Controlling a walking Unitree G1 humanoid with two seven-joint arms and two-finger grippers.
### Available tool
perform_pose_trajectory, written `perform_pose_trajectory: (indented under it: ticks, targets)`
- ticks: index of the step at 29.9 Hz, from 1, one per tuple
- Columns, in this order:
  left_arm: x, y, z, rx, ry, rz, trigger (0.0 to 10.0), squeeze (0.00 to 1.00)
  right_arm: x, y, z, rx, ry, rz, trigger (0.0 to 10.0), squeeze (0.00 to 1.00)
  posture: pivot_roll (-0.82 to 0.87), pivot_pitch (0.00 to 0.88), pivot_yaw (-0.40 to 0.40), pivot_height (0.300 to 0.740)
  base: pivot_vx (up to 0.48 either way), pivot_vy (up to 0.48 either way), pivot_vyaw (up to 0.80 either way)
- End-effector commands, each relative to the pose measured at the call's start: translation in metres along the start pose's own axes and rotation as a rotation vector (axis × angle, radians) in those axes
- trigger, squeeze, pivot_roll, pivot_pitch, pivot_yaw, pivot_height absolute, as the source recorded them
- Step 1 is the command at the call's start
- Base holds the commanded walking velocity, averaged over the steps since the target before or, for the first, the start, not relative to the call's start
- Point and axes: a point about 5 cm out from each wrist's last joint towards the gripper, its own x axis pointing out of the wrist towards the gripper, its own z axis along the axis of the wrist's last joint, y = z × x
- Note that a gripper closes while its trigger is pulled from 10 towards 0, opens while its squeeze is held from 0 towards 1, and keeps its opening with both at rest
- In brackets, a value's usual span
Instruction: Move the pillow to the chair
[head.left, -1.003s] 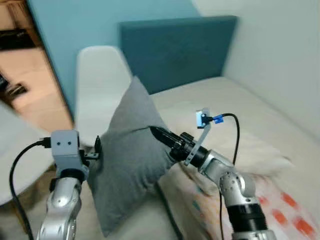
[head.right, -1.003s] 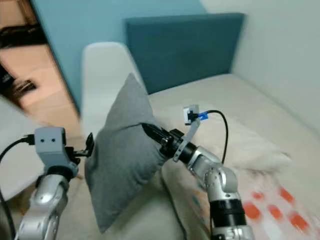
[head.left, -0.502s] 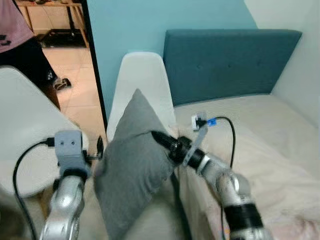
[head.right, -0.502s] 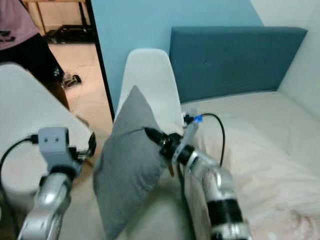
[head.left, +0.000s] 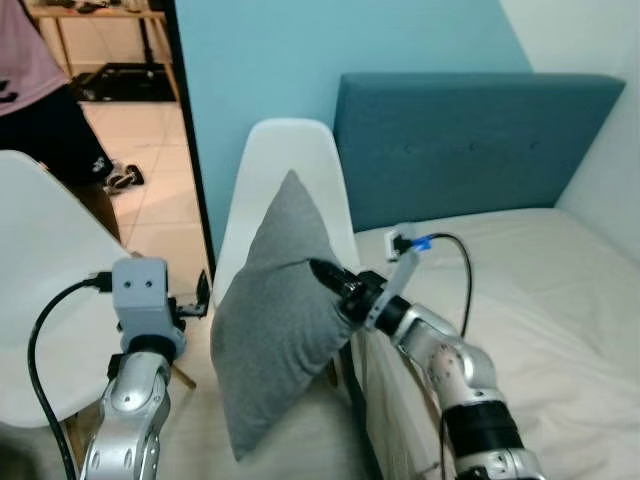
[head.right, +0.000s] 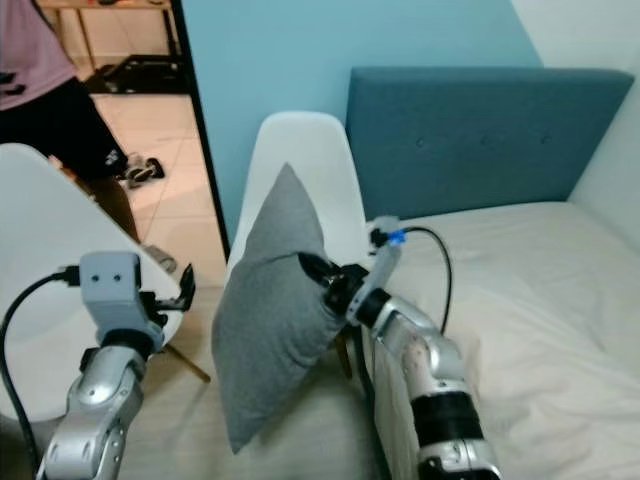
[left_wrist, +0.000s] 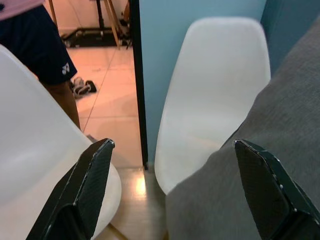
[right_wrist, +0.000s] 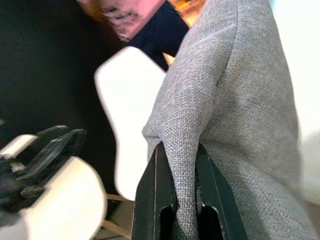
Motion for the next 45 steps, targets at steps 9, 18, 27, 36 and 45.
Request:
perform_pose_trajectory:
  ticks: [9, 18, 27, 36, 45]
  targets:
    - [-0.0035, -0.0063, -0.0126, -0.011, 0.049, -0.022, 10.0, 0.0, -0.0007, 0.0031, 0.0117, -0.103, -0.046, 0.039, 10.0, 0.0, 0.08, 0.0, -0.039, 0.74, 0.333, 0.0, 0.0]
    - [-0.002, -0.0075, -0.0134, -0.01, 0.053, -0.035, 10.0, 0.0, 0.0011, 0.0015, 0.0099, -0.107, -0.037, 0.035, 10.0, 0.0, 0.08, 0.0, -0.039, 0.74, 0.333, 0.0, 0.35]
    - [0.0004, -0.0095, -0.0126, -0.014, 0.049, -0.056, 10.0, 0.0, 0.0016, -0.0008, 0.0104, -0.084, -0.044, 0.023, 10.0, 0.0, 0.08, 0.0, -0.043, 0.74, 0.333, 0.0, 0.0]
    - [-0.0001, -0.0105, -0.0124, -0.012, 0.046, -0.06, 10.0, 0.0, 0.0014, -0.0002, 0.0092, -0.085, -0.036, 0.036, 10.0, 0.0, 0.08, 0.0, -0.043, 0.74, 0.33, 0.0, 0.0]
    - [0.0007, -0.0109, -0.0124, -0.007, 0.045, -0.066, 10.0, 0.0, 0.0017, 0.0017, 0.0075, -0.091, -0.029, 0.05, 10.0, 0.0, 0.08, 0.0, -0.04, 0.74, 0.334, 0.0, 0.0]
